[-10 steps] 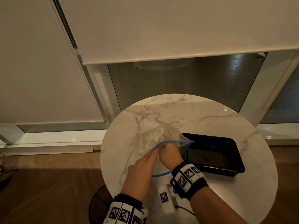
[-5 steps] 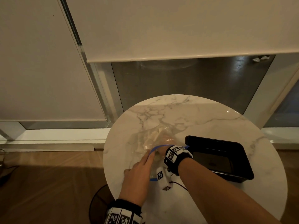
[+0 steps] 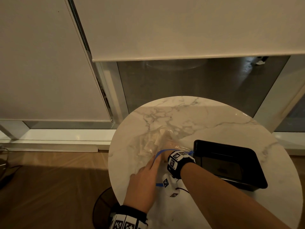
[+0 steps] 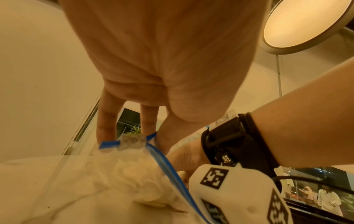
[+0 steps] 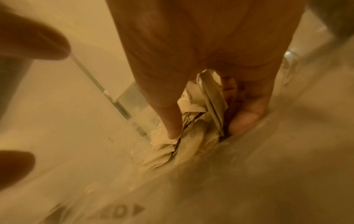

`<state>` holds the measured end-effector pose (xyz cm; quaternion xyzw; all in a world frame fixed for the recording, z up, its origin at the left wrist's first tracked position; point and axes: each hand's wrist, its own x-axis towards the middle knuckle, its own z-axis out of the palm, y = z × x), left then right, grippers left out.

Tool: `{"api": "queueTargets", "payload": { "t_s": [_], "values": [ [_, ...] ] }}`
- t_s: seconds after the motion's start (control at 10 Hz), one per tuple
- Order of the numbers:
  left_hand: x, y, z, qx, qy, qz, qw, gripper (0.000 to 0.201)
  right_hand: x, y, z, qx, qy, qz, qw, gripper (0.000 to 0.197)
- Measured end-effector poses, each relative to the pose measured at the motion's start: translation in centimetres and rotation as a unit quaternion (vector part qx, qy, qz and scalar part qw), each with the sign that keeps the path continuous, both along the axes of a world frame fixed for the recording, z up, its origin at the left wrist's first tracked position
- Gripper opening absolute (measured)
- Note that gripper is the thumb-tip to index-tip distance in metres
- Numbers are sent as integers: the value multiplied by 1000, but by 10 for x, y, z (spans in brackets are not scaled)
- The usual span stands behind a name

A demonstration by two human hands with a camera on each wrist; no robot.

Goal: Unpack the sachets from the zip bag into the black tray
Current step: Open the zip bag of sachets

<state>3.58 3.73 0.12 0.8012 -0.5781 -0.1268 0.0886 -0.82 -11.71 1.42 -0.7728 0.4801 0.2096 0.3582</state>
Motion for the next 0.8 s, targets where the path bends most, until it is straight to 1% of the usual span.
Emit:
{"api": "queueTargets", "payload": {
  "t_s": [0.1, 0.2, 0.3, 0.4, 0.5, 0.6, 0.7, 0.8],
  "values": [
    [1, -1, 4, -21, 5, 0, 1000, 96, -3, 0, 6, -45, -23, 23, 998, 40],
    [0, -1, 7, -11, 4, 7, 1000, 94, 0, -1, 4, -44, 0, 43, 998, 40],
    [1, 0, 5, -34, 14, 13, 999, 92, 1, 2, 1, -46, -2, 41, 998, 41],
    [2, 0, 8, -22, 4, 24, 999, 87, 1, 7, 3, -53, -7, 36, 998, 41],
    [3, 0, 5, -46, 6, 42, 998, 82, -4, 11, 6, -71, -75, -26, 994, 39],
    [6, 0, 2, -45, 6, 56, 997, 88, -15, 18, 4, -40, -158, -86, 983, 35],
    [8, 1, -4, -44, 28, 57, 997, 90, -32, 31, 1, 1, -243, -139, 960, 14],
    [6, 3, -6, -63, 28, 62, 996, 67, -62, 43, 4, 69, -329, -176, 925, 13]
  ]
}}
